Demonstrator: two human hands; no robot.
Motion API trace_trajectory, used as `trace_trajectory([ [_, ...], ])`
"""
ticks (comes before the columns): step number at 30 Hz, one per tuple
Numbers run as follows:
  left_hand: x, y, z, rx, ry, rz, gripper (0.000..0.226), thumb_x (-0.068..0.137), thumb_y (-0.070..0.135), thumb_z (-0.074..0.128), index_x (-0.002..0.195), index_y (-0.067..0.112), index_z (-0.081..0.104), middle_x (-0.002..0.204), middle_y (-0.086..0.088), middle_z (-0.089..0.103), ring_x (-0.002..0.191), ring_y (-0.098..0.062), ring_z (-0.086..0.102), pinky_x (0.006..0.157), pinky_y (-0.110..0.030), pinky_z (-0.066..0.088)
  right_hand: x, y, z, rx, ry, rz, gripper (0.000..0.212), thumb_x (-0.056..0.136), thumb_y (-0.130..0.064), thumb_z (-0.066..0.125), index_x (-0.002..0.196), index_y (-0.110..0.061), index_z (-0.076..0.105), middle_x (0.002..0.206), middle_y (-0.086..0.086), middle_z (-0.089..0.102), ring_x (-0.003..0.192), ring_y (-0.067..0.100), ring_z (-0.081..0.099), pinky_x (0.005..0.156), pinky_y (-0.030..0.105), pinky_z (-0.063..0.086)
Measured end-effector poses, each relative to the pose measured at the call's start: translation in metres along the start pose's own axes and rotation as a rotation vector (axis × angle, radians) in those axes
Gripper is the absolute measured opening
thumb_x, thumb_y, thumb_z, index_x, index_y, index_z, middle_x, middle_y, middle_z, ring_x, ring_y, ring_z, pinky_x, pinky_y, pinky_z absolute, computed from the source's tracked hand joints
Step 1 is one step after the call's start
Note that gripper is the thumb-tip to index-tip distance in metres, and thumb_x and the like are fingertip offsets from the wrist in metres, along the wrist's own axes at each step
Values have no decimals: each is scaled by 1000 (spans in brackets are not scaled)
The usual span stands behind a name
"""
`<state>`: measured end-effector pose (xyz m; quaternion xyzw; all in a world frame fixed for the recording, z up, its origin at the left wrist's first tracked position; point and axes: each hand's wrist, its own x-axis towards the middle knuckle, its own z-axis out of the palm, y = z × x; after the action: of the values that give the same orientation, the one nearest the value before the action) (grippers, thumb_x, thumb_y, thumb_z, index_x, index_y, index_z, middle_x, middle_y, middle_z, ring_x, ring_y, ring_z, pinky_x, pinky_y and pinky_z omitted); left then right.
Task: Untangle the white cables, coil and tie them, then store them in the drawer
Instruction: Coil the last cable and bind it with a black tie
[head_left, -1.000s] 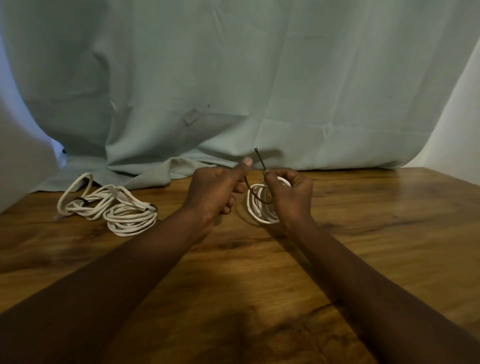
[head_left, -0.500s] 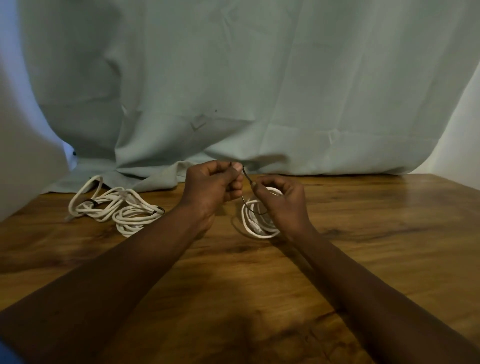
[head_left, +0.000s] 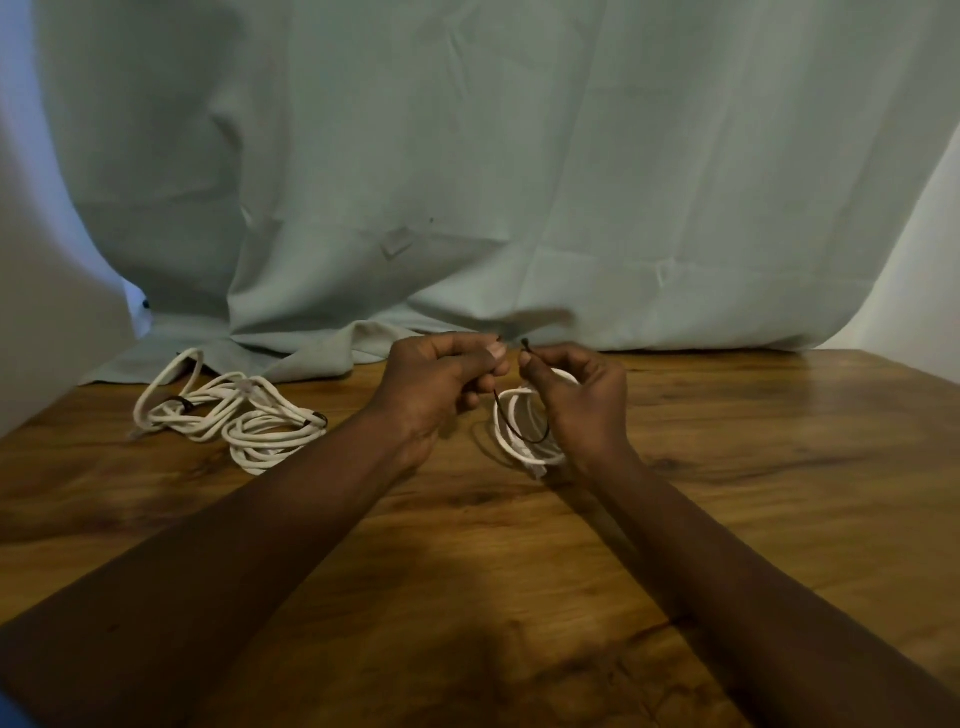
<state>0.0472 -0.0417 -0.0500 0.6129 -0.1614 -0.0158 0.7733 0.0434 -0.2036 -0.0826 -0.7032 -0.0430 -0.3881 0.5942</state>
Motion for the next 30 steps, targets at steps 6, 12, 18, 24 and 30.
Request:
trace_trajectory([
  [6,-2,6,0,-30,-42,-205,7,90,12,73,95,7,74,65,2,66,48,-3,49,38,-14,34,-7,-4,3,-180,-11,-157,8,88,-23,79,89,-15,80,82,-7,77,81,6,72,76,32,57],
  [12,-2,10,-2,-48,-81,-254,13,93,11,68,81,12,73,62,3,61,45,-3,45,39,-14,34,-9,-5,5,-228,-12,-200,12,87,-28,77,91,-17,80,85,-9,77,83,5,72,77,34,57],
  [18,-1,9,-1,-89,-98,-299,15,95,13,61,83,12,70,61,4,57,42,-2,41,37,-14,31,-11,-9,6,-194,-26,-228,8,88,-19,77,92,-14,81,86,-7,78,85,7,73,79,35,58],
  [24,-1,9,-2,-80,-94,-310,18,92,14,57,77,15,65,59,5,54,42,-4,38,38,-15,27,-13,-11,8,-154,-39,-226,5,88,-15,78,91,-13,81,85,-6,77,83,9,73,77,31,57],
  [30,1,9,-3,-98,-88,-309,19,92,13,57,75,14,64,60,5,53,40,-3,37,37,-15,27,-13,-11,8,-188,-74,-237,7,88,-15,77,94,-13,81,89,-6,77,87,8,72,80,32,58],
])
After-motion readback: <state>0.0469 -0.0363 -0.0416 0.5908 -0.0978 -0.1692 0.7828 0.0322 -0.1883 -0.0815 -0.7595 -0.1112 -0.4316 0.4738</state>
